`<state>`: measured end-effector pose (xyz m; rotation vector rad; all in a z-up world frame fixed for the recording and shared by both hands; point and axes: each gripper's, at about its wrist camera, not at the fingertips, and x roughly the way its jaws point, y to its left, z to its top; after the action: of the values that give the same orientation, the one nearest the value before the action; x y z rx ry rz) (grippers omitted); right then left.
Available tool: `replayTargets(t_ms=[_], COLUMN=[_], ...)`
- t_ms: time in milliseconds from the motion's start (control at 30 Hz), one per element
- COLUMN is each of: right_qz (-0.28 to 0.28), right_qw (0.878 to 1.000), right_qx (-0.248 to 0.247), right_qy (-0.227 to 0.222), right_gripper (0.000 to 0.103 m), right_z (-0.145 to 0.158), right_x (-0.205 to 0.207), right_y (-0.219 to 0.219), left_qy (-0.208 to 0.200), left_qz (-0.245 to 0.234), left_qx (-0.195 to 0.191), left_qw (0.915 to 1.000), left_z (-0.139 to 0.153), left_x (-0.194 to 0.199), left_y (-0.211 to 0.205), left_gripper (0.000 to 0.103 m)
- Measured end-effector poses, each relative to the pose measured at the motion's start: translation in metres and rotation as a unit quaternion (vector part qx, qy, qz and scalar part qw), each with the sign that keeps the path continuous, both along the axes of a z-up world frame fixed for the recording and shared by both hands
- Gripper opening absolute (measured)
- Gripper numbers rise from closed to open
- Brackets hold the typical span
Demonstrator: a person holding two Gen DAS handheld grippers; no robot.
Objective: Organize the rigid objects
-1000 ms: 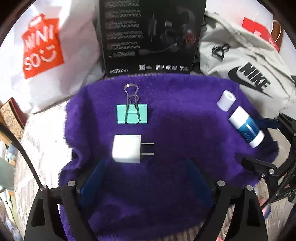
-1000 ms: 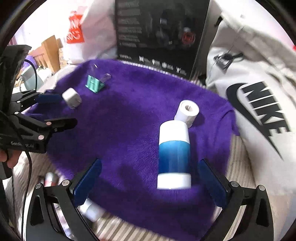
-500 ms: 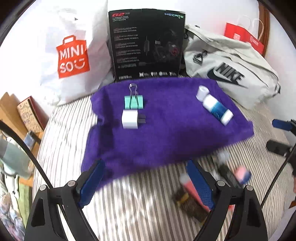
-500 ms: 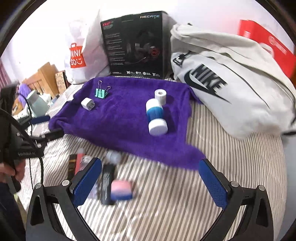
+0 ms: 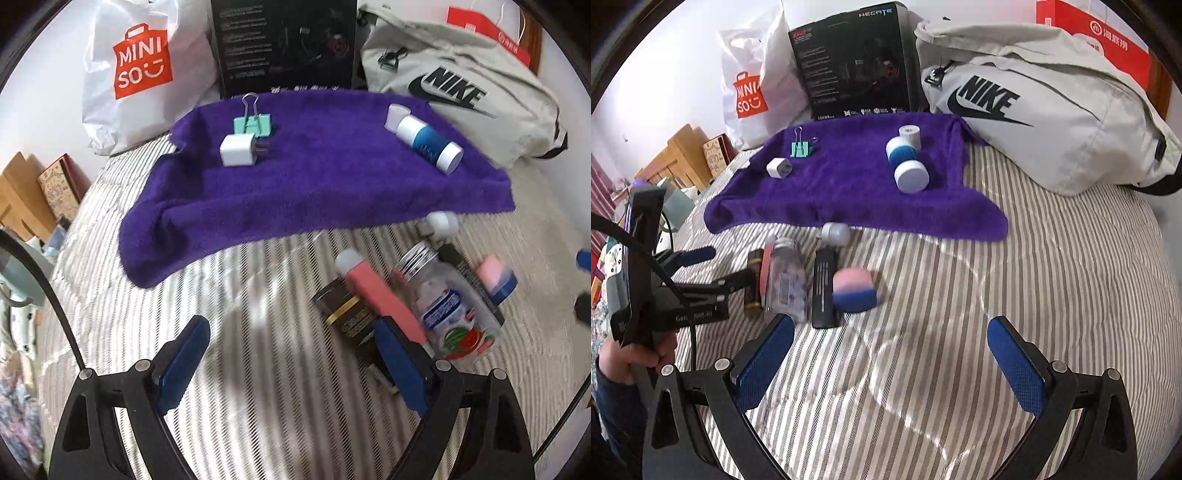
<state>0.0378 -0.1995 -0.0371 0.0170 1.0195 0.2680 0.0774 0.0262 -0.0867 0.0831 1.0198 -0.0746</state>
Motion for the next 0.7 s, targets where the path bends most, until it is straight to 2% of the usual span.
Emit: replayTargets(t_ms=[167,233,433,533,567,600,633,700], right_qz=[0.003,0.008,0.014,0.02,0.024,0.028,0.031,0.034], right_qw=[1.0,1.0,1.0,0.999,0.999,0.999,0.999,0.999], right_qx=[0.004,-0.001,0.014,0.025,0.025,0.023,0.016,0.011], right_qy=[0.003,0.002,0.0,0.0,0.001,0.002,0.004,0.006], right_gripper=[0.103,0.103,0.103,0.103,0.102,0.1,0.098,0.085], right_z=[0.0,0.0,-0.002,-0.008,-0.011,-0.013,-0.017,-0.023], right_x=[-0.002,-0.002,-0.004,0.0,0.002,0.003,0.006,0.011], right_y=[0.002,0.003,0.003,0.007,0.009,0.011,0.013,0.016], left_qy=[0.013,0.006,0.001,-0.002,-0.006,-0.006,-0.004,-0.012], left_qz=[0.004,0.004,0.004,-0.002,-0.007,-0.011,-0.02,-0.026], left_qx=[0.001,0.008,0.036,0.025,0.019,0.01,-0.017,-0.016], left_qw=[0.9999,0.9999,0.9993,0.9997,0.9998,0.9999,0.9997,0.9995], left_z=[-0.01,-0.011,-0.008,-0.01,-0.01,-0.009,-0.009,-0.007], left_x=[0.011,0.009,-0.006,-0.008,-0.009,-0.008,-0.009,-0.01], left_y=[-0.011,-0.014,0.002,0.005,0.005,0.005,0.005,0.0], left_gripper=[0.092,0.092,0.092,0.089,0.085,0.072,0.062,0.037])
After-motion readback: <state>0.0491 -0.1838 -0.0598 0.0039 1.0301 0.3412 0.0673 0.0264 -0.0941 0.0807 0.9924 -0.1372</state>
